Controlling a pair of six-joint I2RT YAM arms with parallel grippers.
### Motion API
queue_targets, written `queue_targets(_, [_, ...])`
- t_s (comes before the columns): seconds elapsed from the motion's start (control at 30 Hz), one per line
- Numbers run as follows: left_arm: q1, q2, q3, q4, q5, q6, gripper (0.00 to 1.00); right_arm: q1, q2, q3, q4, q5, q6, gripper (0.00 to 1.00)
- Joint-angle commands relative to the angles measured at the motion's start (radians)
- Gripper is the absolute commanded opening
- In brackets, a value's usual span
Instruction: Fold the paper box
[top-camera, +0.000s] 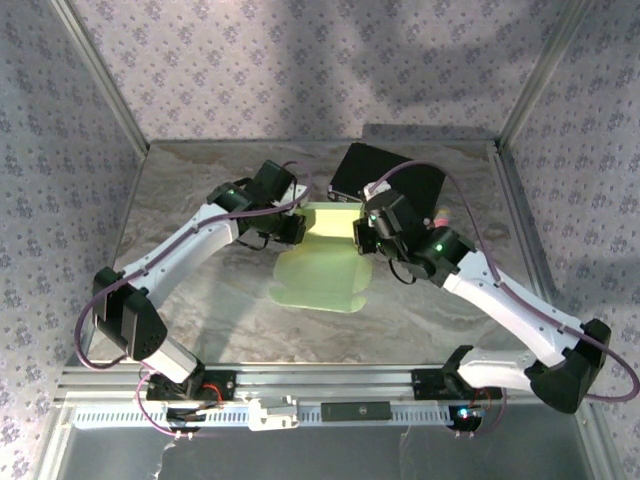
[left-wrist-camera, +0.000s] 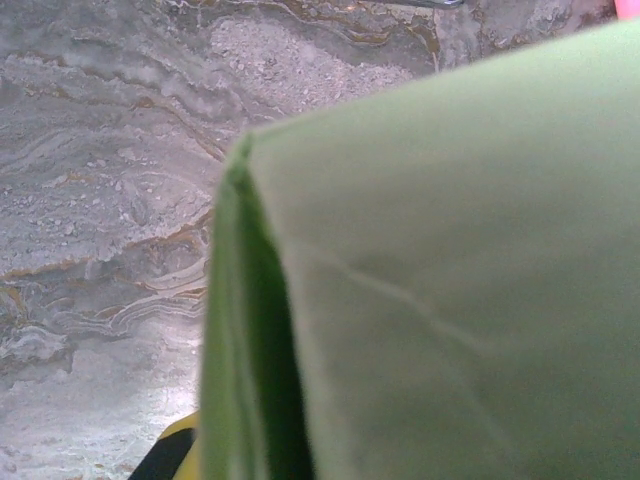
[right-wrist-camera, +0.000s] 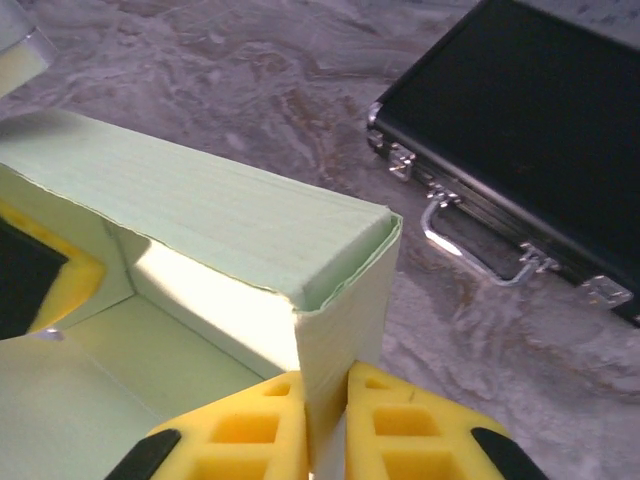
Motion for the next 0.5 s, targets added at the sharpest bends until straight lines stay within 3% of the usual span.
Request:
queue_targets(0.0, [-0.034, 0.002, 0.046, -0.014, 0.033, -0.009, 0.0, 0.031, 0.034, 0.042, -0.051, 0.16, 0.033, 0.08])
queue_targets(0.17, [-0.053, 0.008, 0.055, -0.02, 0.02, -0.015, 0.0, 0.053, 0.067, 0.063, -0.073, 0.223, 0.062, 0.0])
queue_targets(0.47, [-0.081, 0.016, 0.085, -0.044, -0.02, -0.05, 0.0, 0.091, 0.136, 0.133, -0.202, 0.389, 0.185, 0.0])
